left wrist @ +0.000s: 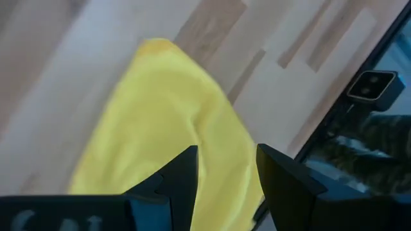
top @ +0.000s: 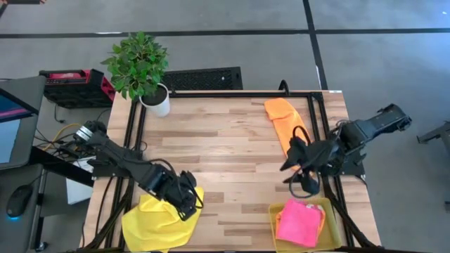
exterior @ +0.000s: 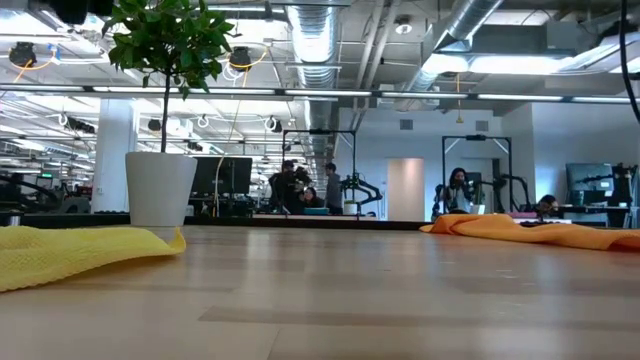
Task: Fold microfiber towels
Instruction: Fold the yellow microfiber cloth
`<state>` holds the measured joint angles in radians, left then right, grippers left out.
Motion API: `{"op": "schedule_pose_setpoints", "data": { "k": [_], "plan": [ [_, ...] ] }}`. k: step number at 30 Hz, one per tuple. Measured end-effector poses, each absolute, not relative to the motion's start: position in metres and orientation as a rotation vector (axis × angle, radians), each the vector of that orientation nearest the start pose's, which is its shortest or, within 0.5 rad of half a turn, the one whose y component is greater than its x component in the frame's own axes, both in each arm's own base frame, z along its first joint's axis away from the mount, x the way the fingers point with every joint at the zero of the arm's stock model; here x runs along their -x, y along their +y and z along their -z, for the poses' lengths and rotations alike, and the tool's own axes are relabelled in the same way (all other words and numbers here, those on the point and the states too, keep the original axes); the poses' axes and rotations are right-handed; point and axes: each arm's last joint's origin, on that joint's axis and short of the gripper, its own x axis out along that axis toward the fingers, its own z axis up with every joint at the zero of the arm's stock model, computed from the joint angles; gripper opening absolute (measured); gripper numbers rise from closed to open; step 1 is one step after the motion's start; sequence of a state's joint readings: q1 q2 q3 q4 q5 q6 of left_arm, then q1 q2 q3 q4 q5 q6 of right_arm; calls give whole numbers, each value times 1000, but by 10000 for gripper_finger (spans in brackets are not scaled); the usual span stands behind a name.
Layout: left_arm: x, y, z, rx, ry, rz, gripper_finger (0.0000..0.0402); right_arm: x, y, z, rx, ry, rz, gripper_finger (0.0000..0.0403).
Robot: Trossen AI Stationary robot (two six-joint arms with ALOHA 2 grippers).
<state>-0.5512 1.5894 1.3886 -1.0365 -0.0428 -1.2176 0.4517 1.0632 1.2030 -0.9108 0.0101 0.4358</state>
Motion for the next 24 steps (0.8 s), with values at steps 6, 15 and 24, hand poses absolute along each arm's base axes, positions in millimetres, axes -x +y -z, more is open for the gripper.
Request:
{"op": "schedule_pose_setpoints", "data": {
  "k": [6,15,24],
  "plan": [
    [-266,-163,-239,722,1191,-296,150,-180,68,-366,-144,752,-239,244],
    [-253,-147,-184,708,1219,-361,150,-183,58,-365,-79,746,-223,244],
    [-246,-128,-159,699,1241,-424,150,-184,57,-365,-58,744,-223,244]
  ]
}}
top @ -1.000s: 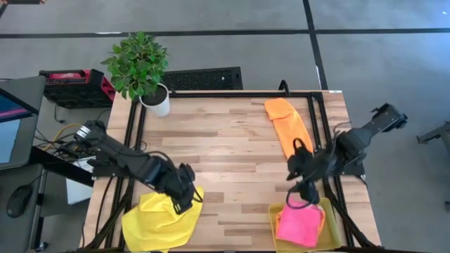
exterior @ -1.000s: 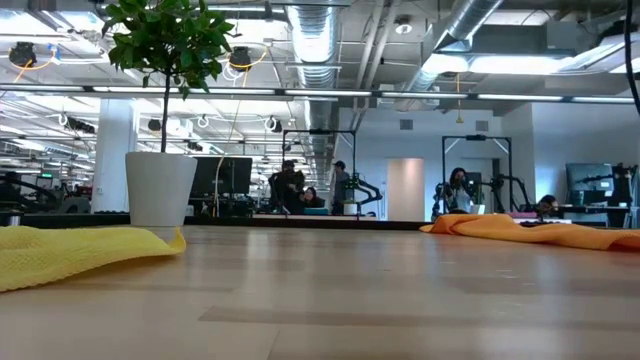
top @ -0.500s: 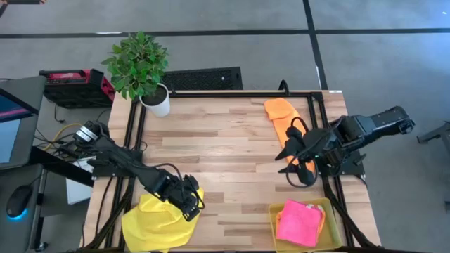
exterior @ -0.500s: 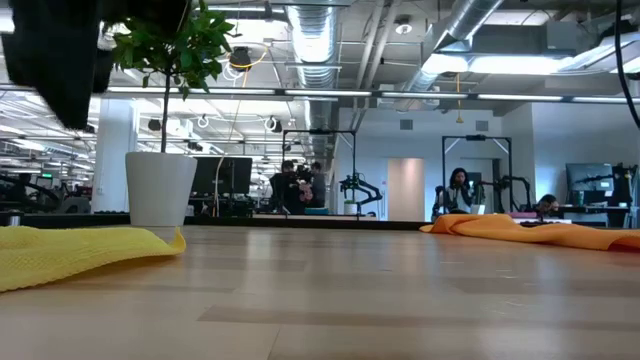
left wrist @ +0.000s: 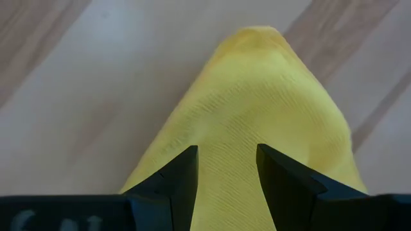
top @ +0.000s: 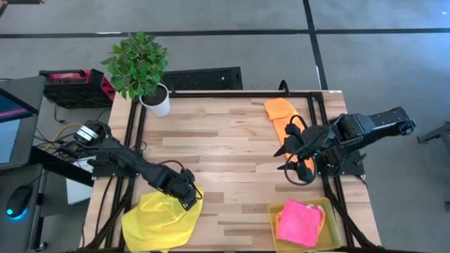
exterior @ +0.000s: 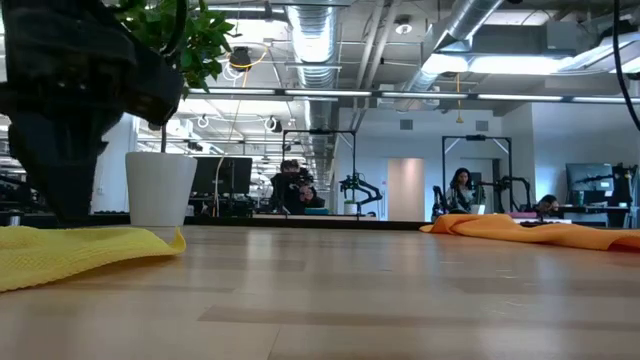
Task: Fold microfiber towels
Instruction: Fold the yellow microfiber cloth
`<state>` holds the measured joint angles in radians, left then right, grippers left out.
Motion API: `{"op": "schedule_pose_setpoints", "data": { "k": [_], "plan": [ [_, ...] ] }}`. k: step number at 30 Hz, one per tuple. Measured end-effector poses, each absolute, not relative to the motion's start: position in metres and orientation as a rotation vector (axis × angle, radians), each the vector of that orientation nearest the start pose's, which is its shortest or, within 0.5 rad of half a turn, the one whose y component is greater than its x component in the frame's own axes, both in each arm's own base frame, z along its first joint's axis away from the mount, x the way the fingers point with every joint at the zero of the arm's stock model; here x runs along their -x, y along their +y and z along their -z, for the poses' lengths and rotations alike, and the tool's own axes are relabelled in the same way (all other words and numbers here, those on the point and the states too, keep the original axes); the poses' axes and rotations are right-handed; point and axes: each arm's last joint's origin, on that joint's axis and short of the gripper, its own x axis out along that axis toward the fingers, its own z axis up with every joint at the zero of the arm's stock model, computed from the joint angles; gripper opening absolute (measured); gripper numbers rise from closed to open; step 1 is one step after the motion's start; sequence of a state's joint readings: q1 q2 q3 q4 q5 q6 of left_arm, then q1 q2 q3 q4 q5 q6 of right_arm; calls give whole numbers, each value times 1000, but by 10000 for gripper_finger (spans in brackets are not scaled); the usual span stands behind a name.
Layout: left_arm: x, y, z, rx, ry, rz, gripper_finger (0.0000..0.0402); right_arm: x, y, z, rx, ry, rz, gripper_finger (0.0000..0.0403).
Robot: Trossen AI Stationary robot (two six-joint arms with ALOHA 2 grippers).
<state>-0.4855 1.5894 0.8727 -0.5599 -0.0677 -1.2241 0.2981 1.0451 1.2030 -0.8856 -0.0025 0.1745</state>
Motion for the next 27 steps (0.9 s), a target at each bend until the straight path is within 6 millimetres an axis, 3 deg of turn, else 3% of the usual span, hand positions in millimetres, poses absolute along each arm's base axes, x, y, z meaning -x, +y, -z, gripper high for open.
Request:
{"op": "schedule_pose_setpoints", "data": {
  "k": [15,21,27],
  "plan": [
    [-270,-111,-132,563,1231,-349,150,-184,56,-365,-60,748,-219,244],
    [-282,-82,-132,509,1177,-390,150,-186,50,-365,-72,747,-190,244],
    [-295,-36,-132,418,1095,-469,150,-187,44,-365,-84,745,-161,244]
  ]
}}
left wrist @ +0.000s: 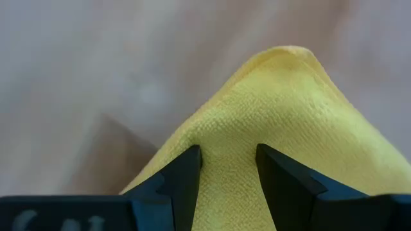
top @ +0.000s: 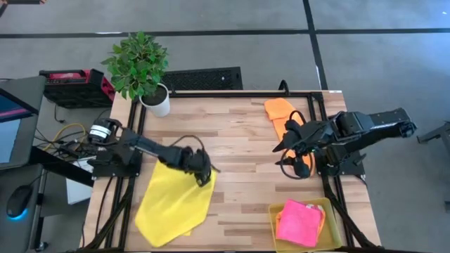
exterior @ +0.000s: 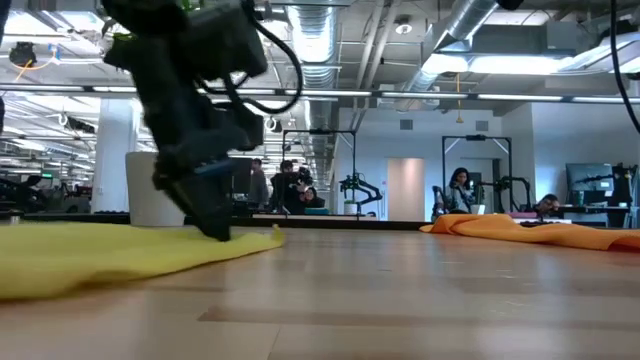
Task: Fold microfiber towels
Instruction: Fold the yellow microfiber cloth
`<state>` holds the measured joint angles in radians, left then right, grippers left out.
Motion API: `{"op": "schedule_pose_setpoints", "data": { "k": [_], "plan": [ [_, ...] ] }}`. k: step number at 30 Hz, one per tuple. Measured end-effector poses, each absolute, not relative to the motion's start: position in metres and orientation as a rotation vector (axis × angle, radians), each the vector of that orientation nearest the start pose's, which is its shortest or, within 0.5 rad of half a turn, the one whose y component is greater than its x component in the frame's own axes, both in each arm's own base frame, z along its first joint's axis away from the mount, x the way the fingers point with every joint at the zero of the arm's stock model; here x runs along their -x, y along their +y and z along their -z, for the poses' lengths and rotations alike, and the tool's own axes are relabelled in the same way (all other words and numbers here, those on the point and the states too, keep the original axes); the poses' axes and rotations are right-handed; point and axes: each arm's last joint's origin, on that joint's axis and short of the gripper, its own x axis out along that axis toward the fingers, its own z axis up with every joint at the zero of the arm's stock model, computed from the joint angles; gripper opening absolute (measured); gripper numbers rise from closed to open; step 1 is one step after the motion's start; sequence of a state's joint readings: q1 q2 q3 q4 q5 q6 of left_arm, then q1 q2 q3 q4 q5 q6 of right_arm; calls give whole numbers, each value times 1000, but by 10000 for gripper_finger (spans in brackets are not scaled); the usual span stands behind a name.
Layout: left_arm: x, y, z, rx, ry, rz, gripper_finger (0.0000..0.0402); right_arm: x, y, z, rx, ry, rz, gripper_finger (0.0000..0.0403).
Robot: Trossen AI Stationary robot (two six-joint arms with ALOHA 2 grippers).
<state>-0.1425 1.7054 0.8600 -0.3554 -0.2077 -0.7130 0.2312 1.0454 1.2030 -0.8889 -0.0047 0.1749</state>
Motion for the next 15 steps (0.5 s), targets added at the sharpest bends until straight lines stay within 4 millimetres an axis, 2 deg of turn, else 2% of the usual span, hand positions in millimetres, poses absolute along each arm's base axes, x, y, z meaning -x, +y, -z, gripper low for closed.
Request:
{"op": "schedule_pose_setpoints", "data": {
  "k": [9,15],
  "plan": [
    [-304,36,-135,343,1023,-519,150,-188,38,-365,-96,743,-127,244],
    [-304,70,-138,345,955,-563,150,-189,37,-365,-97,743,-122,244]
  ]
}}
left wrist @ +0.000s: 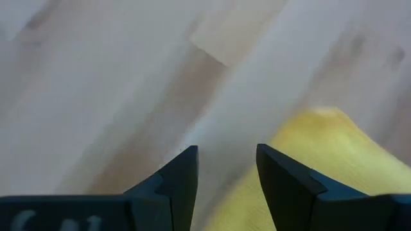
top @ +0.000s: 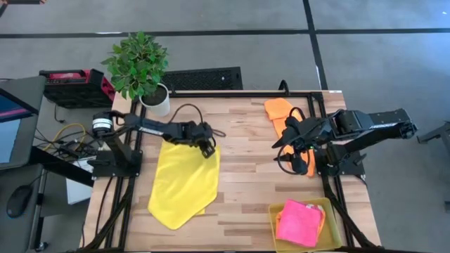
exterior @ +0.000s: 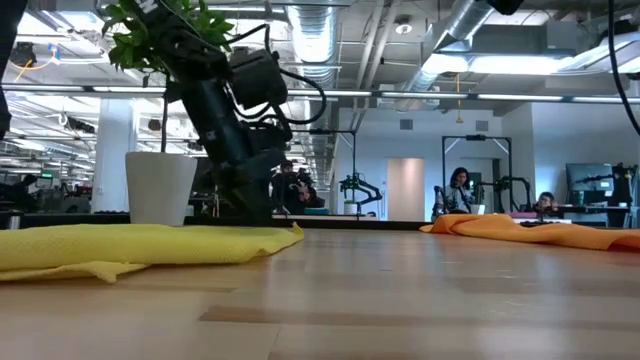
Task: Fold microfiber towels
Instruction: Fold the yellow microfiber cloth
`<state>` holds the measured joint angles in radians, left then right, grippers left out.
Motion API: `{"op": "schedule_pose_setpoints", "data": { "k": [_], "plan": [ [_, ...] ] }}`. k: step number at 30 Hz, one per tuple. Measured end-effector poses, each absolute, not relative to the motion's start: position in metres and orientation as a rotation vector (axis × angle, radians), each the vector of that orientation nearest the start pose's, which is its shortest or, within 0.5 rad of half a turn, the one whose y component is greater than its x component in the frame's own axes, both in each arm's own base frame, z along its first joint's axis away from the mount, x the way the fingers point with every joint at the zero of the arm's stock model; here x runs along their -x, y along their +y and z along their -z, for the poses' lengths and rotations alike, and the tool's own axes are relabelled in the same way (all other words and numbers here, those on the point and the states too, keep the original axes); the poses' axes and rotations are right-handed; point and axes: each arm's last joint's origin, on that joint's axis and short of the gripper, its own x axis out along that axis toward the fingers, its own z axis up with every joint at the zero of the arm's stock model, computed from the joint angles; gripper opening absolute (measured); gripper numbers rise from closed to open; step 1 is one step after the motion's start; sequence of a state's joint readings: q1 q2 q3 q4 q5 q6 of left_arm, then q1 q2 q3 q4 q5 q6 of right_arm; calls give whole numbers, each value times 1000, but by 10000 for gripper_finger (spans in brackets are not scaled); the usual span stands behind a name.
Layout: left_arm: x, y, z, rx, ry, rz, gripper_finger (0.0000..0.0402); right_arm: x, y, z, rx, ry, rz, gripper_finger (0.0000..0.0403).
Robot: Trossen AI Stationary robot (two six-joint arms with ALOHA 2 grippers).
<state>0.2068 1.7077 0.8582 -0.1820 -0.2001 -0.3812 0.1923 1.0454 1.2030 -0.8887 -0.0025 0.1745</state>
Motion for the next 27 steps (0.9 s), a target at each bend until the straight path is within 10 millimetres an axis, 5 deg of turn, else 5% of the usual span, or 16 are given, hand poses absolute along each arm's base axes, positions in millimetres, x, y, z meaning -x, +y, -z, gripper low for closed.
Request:
{"op": "schedule_pose_setpoints", "data": {
  "k": [4,8,19,27],
  "plan": [
    [-306,73,-151,465,944,-492,150,-189,37,-365,-97,742,-122,244],
    [-303,55,-173,589,1002,-407,150,-189,37,-365,-96,745,-122,244],
    [-248,-49,-242,1038,1006,-516,150,-190,37,-364,-86,745,-126,244],
    [-200,-114,-245,1294,1117,-747,150,-190,37,-365,-31,735,-147,244]
  ]
}}
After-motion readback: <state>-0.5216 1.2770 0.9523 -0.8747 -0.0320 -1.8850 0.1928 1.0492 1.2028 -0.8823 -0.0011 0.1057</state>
